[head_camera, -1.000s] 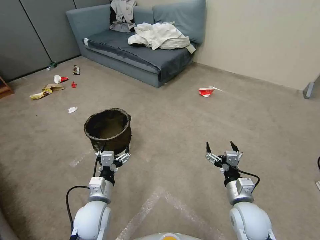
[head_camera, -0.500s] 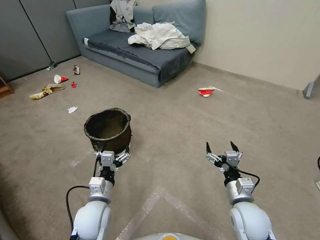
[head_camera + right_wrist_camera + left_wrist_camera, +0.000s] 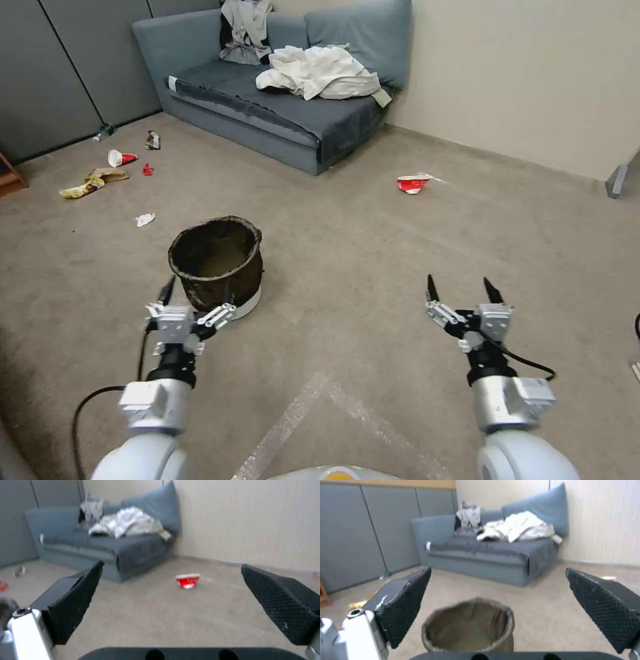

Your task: Pick up the trash can from the floor.

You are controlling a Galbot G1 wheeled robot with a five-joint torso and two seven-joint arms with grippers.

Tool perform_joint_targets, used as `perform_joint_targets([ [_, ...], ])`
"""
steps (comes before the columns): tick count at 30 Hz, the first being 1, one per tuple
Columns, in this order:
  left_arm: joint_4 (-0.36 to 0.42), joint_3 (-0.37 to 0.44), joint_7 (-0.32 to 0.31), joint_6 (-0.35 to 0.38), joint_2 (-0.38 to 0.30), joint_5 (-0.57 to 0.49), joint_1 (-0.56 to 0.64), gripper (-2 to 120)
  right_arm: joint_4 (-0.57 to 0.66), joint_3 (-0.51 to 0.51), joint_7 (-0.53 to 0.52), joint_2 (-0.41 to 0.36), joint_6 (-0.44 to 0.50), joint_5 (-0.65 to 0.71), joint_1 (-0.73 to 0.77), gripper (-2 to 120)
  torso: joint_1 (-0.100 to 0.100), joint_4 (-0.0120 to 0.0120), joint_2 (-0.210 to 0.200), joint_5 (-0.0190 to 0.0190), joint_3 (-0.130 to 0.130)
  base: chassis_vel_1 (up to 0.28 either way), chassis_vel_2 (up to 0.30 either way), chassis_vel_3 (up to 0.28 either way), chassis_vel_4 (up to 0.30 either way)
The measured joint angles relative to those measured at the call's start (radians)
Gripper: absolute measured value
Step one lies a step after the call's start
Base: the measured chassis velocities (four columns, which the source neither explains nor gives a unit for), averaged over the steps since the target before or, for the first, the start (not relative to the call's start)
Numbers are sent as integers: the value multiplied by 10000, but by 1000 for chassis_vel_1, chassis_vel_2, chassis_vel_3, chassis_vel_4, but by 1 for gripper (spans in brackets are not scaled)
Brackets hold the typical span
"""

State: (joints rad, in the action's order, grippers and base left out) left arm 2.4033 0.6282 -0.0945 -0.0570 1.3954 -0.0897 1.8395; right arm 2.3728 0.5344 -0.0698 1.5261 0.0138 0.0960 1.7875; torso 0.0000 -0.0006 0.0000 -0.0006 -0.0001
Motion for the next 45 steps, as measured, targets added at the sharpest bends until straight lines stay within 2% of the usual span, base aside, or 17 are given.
perform_joint_targets([
  [1,458,88,-115,-68,-111,-103,327,100,21,-15,4,-99,-34,96,76,100,0,6,-1,3,1,0,0,0,0],
  [3,949,233,-323,-108,-218,-269,804,100,15,-32,22,-171,-73,142,80,100,0,2,0,9,0,0,0,0,0],
  [6,1054,349,-574,3,-150,-417,1184,100,-60,-40,63,-198,-93,150,60,100,0,11,0,5,0,0,0,0,0],
  [10,1072,390,-614,57,-101,-425,1251,100,-170,-52,92,-185,-96,151,28,100,0,4,0,5,0,0,0,0,0],
  [24,1017,342,-546,221,-33,-329,1298,100,-290,-74,57,-92,-89,127,23,100,0,5,0,5,1,0,0,0,0],
  [45,980,240,-477,123,35,-146,1275,100,-372,-95,13,-27,-9,102,48,100,0,6,0,6,1,72,72,63,61],
])
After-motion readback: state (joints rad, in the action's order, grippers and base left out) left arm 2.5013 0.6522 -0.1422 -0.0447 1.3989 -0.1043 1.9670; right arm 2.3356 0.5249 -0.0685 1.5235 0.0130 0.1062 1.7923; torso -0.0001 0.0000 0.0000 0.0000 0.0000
